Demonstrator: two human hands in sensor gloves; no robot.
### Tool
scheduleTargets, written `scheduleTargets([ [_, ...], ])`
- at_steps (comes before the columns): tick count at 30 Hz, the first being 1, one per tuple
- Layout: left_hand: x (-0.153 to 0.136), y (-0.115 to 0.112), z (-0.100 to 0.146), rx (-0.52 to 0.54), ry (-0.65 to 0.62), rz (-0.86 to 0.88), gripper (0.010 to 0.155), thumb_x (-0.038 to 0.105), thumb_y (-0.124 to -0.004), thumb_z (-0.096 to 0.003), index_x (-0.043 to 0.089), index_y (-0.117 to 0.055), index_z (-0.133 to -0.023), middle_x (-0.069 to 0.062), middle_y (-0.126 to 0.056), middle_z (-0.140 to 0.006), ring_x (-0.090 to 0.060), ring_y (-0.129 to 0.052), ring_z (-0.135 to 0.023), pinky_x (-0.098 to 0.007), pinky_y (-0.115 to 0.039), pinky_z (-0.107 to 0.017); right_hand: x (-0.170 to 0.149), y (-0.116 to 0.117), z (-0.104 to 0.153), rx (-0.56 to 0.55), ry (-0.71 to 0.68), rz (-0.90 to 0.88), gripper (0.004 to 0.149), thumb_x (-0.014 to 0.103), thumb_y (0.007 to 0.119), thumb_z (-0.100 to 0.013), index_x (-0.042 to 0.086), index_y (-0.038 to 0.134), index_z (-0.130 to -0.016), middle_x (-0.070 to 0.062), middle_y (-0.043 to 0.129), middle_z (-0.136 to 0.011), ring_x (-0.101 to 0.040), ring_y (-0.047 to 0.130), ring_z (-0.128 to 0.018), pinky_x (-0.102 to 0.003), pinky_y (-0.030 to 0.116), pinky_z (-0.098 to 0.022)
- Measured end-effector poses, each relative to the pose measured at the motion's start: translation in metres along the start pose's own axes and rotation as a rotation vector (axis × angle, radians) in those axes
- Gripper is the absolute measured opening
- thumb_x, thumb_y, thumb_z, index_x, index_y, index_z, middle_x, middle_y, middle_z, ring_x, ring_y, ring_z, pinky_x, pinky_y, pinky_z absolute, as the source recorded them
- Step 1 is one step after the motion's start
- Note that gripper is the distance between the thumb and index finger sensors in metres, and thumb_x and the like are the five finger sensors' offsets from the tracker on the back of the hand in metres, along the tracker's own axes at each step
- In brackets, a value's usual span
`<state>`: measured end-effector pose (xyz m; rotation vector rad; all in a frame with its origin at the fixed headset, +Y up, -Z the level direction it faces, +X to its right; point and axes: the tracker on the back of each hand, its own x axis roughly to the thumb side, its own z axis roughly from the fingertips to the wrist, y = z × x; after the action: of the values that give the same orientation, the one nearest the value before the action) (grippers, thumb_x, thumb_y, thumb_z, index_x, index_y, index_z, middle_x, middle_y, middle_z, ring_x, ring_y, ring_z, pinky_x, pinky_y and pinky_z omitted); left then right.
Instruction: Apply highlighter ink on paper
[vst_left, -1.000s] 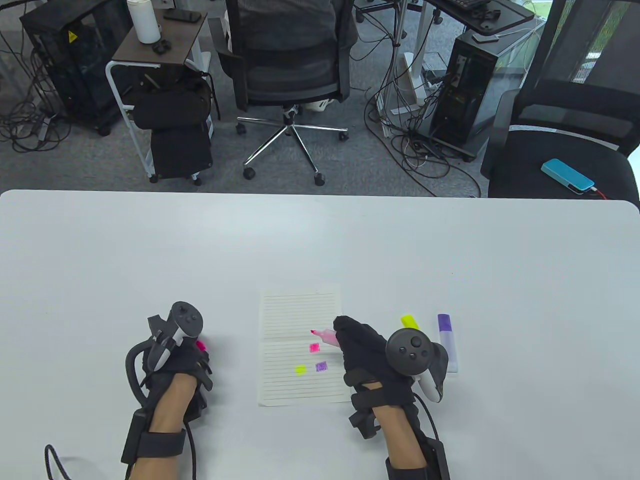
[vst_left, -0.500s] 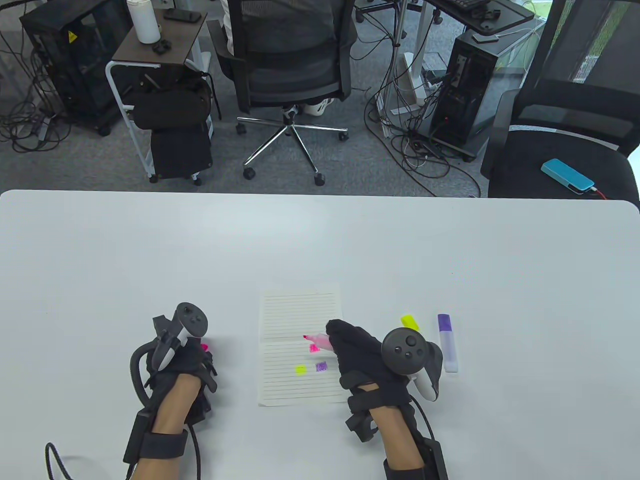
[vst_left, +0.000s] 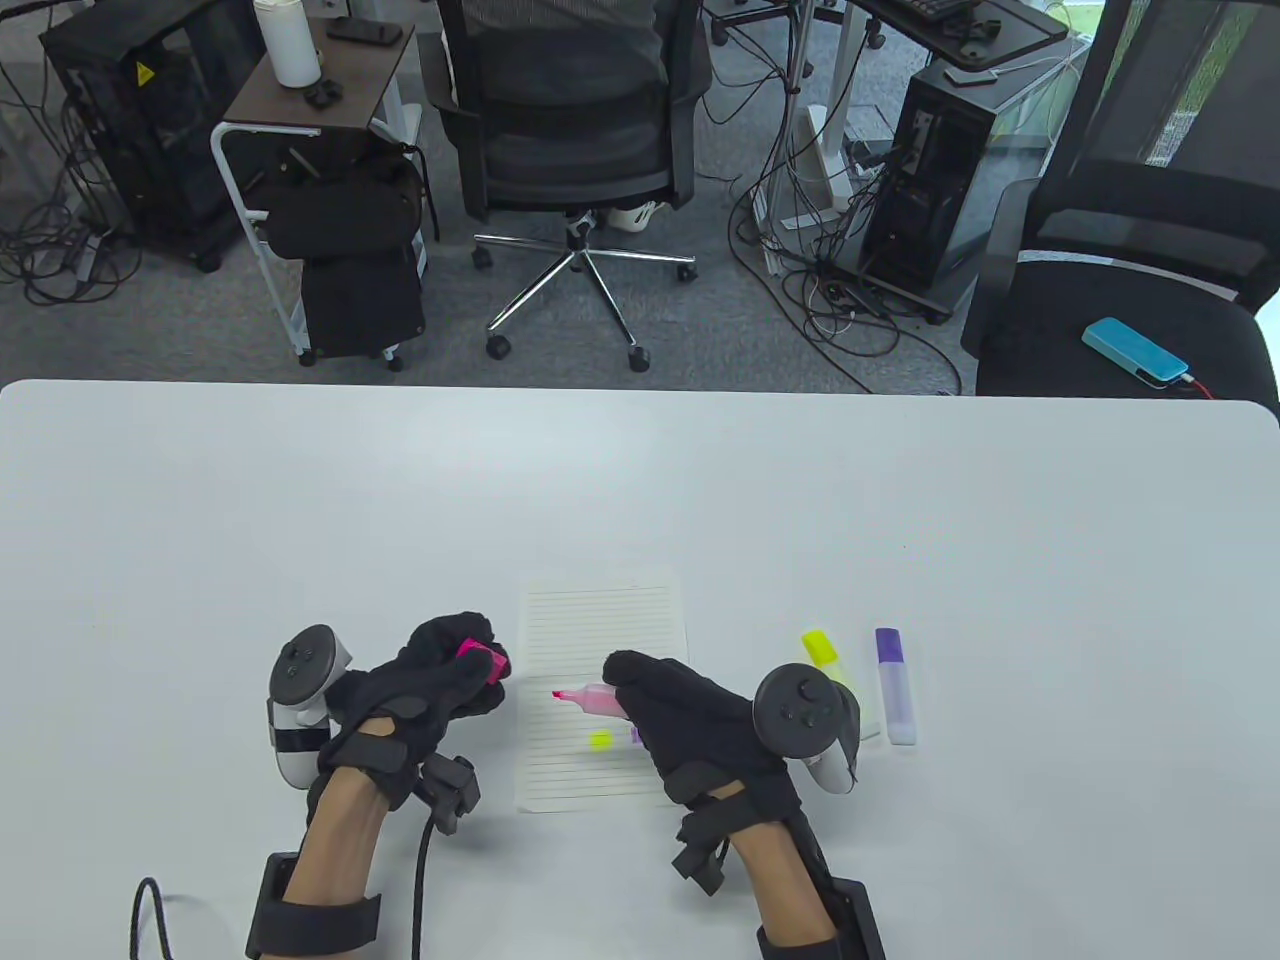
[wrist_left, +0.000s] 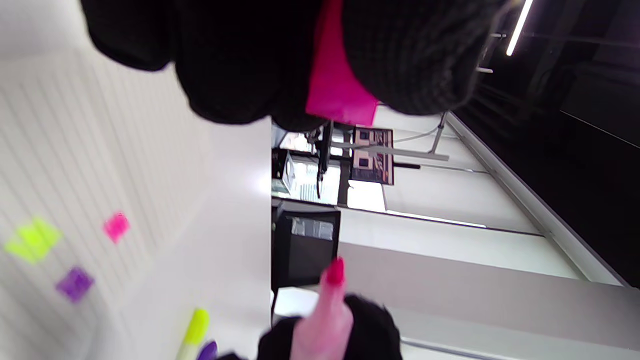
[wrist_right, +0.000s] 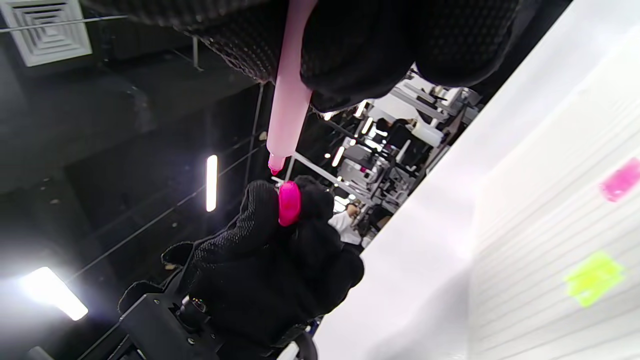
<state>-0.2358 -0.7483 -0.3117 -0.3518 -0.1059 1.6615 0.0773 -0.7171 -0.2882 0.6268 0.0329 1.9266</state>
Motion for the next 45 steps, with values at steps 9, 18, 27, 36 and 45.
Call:
scheduleTargets([
  [9, -0.002, -0.023, -0.005, -0.122, 0.005, -0.034, 0.057, 0.042, -0.09, -0.0396, 0.021, -0.069, -0.089, 0.003, -0.091, -0.081, -0.021, -0.101, -0.062, -0.053, -0.078, -0.058, 0.002, 0.004, -0.001, -0.012, -0.019, 0.075, 0.039, 0.031, 0.073, -0.066, 0.02, 0.071, -0.103, -0.014, 0.082, -0.089, -0.026, 0.089, -0.052, -0.052, 0.075, -0.055],
  [18, 0.013, -0.058, -0.005, -0.242, -0.111, -0.651, 0.06, 0.055, -0.086, -0.0391, 0.022, -0.073, -0.088, 0.004, -0.094, -0.067, -0.014, -0.1, -0.041, -0.049, -0.084, -0.051, 0.002, 0.025, -0.004, 0.093, -0.018, 0.082, 0.041, 0.03, 0.072, -0.066, 0.018, 0.069, -0.104, -0.015, 0.081, -0.088, -0.026, 0.088, -0.052, -0.053, 0.075, -0.055],
  [27, 0.014, -0.067, -0.006, -0.165, -0.228, -0.609, 0.056, 0.05, -0.082, -0.038, 0.012, -0.08, -0.079, 0.002, -0.097, -0.049, -0.002, -0.089, -0.013, -0.04, -0.092, -0.038, 0.001, 0.025, -0.006, 0.07, -0.025, 0.071, 0.042, 0.029, 0.068, -0.065, 0.015, 0.064, -0.103, -0.014, 0.077, -0.087, -0.025, 0.086, -0.048, -0.052, 0.077, -0.05],
  [36, 0.02, -0.029, 0.0, 0.056, -0.17, -0.659, 0.054, 0.045, -0.083, -0.0411, 0.02, -0.075, -0.089, 0.0, -0.093, -0.071, -0.015, -0.099, -0.042, -0.055, -0.08, -0.055, -0.004, -0.002, 0.001, -0.006, 0.058, 0.183, 0.061, 0.044, 0.062, -0.068, 0.019, 0.038, -0.117, -0.023, 0.045, -0.117, -0.048, 0.062, -0.093, -0.07, 0.053, -0.067],
  [45, 0.017, 0.054, 0.017, 0.658, 0.303, -1.114, 0.054, 0.046, -0.097, -0.0333, 0.025, -0.087, -0.081, -0.006, -0.08, -0.096, -0.033, -0.088, -0.082, -0.063, -0.062, -0.068, -0.019, -0.023, 0.008, -0.054, 0.066, 0.028, 0.064, 0.049, 0.06, -0.068, 0.02, 0.032, -0.118, -0.023, 0.032, -0.122, -0.054, 0.046, -0.104, -0.074, 0.043, -0.07],
])
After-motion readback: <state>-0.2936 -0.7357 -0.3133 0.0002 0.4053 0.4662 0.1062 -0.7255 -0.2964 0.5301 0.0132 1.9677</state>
